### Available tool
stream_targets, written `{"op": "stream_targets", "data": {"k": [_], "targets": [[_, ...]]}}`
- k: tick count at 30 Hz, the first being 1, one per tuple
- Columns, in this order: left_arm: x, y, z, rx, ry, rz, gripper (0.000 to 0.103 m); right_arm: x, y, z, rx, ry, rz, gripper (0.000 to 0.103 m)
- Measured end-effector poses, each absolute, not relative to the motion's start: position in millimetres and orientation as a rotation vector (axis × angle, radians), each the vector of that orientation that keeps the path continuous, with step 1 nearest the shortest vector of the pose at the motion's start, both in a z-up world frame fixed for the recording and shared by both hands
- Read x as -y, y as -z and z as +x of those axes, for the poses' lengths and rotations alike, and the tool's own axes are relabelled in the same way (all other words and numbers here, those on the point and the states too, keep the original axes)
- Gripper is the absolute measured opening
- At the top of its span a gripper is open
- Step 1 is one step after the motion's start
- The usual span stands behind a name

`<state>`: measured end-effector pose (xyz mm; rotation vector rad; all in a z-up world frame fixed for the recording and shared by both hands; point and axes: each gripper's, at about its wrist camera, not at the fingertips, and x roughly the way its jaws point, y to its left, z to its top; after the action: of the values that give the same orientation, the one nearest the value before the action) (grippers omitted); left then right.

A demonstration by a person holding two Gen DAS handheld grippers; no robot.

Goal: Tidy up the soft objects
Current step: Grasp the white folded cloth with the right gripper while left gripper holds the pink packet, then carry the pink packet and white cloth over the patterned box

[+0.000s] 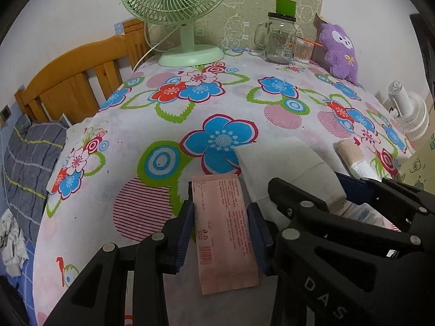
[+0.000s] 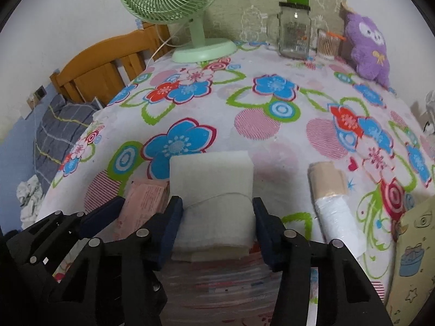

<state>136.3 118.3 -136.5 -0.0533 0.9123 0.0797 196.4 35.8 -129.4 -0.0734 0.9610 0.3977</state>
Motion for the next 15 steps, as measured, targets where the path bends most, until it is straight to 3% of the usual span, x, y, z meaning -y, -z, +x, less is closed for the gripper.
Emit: {"op": "stream_targets", "data": {"k": [6, 15], "targets": [[-120, 135, 135, -0.917, -0.08, -0.062, 0.041, -37, 126, 192, -0.937, -0.393, -0.105, 0.027], [-117, 123, 127, -0.89, -0.084, -0.06, 0.041, -33, 113, 184, -0.899, -0.406, -0.09, 0.02]]}}
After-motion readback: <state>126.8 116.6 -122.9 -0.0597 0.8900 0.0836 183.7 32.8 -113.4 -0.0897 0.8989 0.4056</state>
